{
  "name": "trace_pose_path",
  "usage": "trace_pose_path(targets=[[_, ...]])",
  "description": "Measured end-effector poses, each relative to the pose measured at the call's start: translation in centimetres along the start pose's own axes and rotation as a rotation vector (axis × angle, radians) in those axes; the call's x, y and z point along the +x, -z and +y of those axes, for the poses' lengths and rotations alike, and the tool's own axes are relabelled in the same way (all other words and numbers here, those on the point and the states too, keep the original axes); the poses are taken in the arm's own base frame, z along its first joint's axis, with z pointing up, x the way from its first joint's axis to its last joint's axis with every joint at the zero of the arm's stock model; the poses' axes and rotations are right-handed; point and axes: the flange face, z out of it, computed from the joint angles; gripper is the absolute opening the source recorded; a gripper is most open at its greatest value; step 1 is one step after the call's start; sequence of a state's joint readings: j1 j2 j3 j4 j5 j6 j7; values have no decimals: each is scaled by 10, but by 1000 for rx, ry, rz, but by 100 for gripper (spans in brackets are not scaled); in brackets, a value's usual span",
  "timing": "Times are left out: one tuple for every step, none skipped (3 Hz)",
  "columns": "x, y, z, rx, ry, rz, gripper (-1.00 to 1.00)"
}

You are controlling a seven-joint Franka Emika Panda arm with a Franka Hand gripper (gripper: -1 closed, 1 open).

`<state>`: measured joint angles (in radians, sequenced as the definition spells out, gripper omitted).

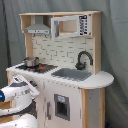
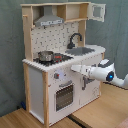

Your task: Play with the kitchen

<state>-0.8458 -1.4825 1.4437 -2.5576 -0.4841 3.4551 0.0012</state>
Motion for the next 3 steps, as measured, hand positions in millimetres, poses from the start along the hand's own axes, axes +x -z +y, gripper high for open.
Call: trace_pose_path(targets=[[0,0,0,0,-131,0,-100],[0,0,0,0,-262,0,-100],[0,0,0,0,-377,0,-100]])
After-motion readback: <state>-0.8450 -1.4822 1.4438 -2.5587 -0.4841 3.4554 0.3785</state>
